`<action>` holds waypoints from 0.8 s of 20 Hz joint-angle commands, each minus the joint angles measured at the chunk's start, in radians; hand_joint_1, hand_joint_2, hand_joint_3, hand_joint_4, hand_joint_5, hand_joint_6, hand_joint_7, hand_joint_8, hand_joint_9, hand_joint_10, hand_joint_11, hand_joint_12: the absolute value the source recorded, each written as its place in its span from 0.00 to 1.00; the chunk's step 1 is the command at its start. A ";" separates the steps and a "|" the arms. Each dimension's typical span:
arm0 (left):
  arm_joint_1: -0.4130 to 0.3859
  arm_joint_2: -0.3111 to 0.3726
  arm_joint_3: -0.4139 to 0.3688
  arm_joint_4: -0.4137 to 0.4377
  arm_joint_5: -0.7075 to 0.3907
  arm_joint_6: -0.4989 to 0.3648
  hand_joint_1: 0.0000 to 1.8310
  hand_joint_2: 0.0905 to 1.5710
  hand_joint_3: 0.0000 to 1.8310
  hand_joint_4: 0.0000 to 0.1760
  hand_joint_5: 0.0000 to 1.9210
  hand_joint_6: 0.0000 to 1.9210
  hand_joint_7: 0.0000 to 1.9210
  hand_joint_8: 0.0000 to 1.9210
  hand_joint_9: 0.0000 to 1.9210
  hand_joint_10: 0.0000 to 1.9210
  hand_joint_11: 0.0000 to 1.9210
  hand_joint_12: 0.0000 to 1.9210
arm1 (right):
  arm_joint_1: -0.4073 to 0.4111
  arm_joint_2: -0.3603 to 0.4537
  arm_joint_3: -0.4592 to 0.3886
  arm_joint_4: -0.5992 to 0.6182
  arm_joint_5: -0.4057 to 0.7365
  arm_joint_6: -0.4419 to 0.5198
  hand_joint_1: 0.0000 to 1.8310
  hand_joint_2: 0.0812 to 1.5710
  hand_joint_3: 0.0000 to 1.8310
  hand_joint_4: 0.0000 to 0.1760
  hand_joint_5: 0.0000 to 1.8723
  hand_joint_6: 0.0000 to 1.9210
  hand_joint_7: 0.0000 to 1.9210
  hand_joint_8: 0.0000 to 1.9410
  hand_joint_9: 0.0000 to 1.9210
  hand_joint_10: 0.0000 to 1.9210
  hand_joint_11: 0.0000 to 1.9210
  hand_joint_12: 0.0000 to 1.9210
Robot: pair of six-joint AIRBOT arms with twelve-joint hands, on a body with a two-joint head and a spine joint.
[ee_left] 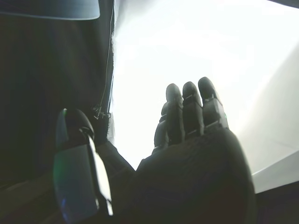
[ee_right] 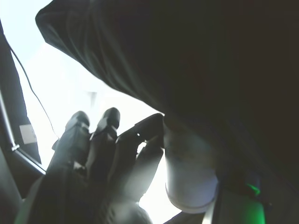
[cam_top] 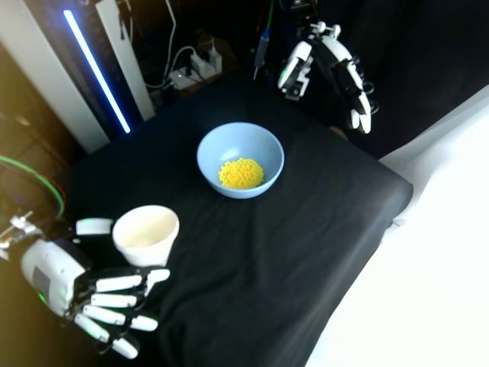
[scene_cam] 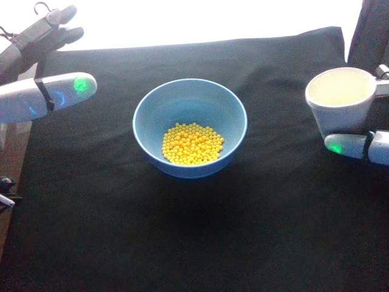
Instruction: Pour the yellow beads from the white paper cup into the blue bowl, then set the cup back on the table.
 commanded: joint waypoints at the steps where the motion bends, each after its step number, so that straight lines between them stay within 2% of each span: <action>1: -0.005 -0.002 -0.002 -0.016 -0.129 -0.013 0.33 0.56 0.00 0.00 0.06 0.00 0.19 0.00 0.11 0.00 0.00 0.24 | 0.005 0.003 0.005 -0.006 0.124 0.016 0.67 0.71 0.00 0.00 0.57 0.49 0.39 0.53 0.21 0.01 0.00 0.17; 3: -0.005 -0.002 -0.002 -0.016 -0.130 -0.013 0.33 0.56 0.00 0.00 0.06 0.00 0.19 0.00 0.11 0.00 0.00 0.24 | 0.004 0.004 0.005 -0.006 0.124 0.018 0.68 0.71 0.00 0.00 0.59 0.43 0.39 0.62 0.31 0.02 0.00 0.46; 4: -0.005 -0.002 -0.002 -0.016 -0.130 -0.013 0.34 0.56 0.00 0.02 0.06 0.00 0.19 0.00 0.11 0.00 0.00 0.23 | 0.004 0.004 0.005 -0.006 0.124 0.019 0.65 0.66 0.00 0.00 0.60 0.39 0.35 0.30 0.31 0.01 0.00 0.55; 5: -0.005 -0.002 -0.002 -0.016 -0.130 -0.013 0.34 0.56 0.00 0.01 0.06 0.00 0.19 0.00 0.12 0.00 0.00 0.22 | 0.004 0.004 0.005 -0.006 0.124 0.020 0.62 0.59 0.00 0.00 0.44 0.14 0.40 0.04 0.21 0.00 0.00 0.30; 6: -0.005 -0.002 -0.002 -0.016 -0.130 -0.013 0.34 0.56 0.00 0.02 0.06 0.00 0.18 0.00 0.11 0.00 0.00 0.21 | 0.003 0.004 0.005 -0.006 0.124 0.020 0.62 0.55 0.00 0.00 0.39 0.03 0.40 0.01 0.19 0.01 0.00 0.17; 7: -0.005 -0.002 -0.003 -0.016 -0.131 -0.013 0.33 0.56 0.00 0.03 0.06 0.00 0.18 0.00 0.11 0.00 0.00 0.21 | 0.003 0.004 0.005 -0.007 0.124 0.020 0.60 0.51 0.00 0.00 0.33 0.01 0.37 0.00 0.20 0.00 0.00 0.25; 8: -0.005 -0.002 -0.003 -0.016 -0.131 -0.013 0.33 0.56 0.00 0.03 0.06 0.00 0.18 0.00 0.11 0.00 0.00 0.21 | 0.002 0.004 0.005 -0.007 0.124 0.021 0.60 0.51 0.00 0.00 0.33 0.01 0.37 0.00 0.20 0.00 0.00 0.25; 9: -0.005 -0.002 -0.003 -0.016 -0.131 -0.013 0.34 0.56 0.00 0.00 0.06 0.00 0.19 0.00 0.11 0.00 0.00 0.20 | 0.002 0.004 0.005 -0.007 0.124 0.021 0.59 0.44 0.00 0.15 0.21 0.00 0.23 0.00 0.09 0.00 0.00 0.08; 10: -0.005 -0.002 -0.003 -0.016 -0.131 -0.013 0.34 0.56 0.00 0.00 0.06 0.00 0.19 0.00 0.11 0.00 0.00 0.20 | 0.002 0.004 0.005 -0.007 0.124 0.021 0.59 0.44 0.00 0.15 0.21 0.00 0.23 0.00 0.09 0.00 0.00 0.08; 11: -0.005 -0.002 -0.003 -0.016 -0.131 -0.013 0.35 0.57 0.00 0.00 0.06 0.00 0.19 0.00 0.11 0.00 0.00 0.21 | 0.002 0.004 0.005 -0.007 0.124 0.021 0.58 0.41 0.00 0.54 0.15 0.00 0.15 0.00 0.04 0.00 0.00 0.03; 12: -0.005 -0.002 -0.003 -0.016 -0.131 -0.013 0.34 0.57 0.00 0.00 0.05 0.00 0.19 0.00 0.11 0.00 0.00 0.21 | 0.002 0.004 0.005 -0.008 0.124 0.022 0.56 0.37 0.00 0.98 0.03 0.00 0.04 0.00 0.00 0.00 0.00 0.00; 16: -0.003 -0.002 -0.003 -0.016 -0.131 -0.013 0.34 0.56 0.00 0.00 0.06 0.00 0.19 0.00 0.11 0.00 0.00 0.21 | 0.002 0.005 0.004 -0.017 0.124 0.026 0.53 0.35 0.00 1.00 0.00 0.00 0.00 0.00 0.00 0.00 0.00 0.00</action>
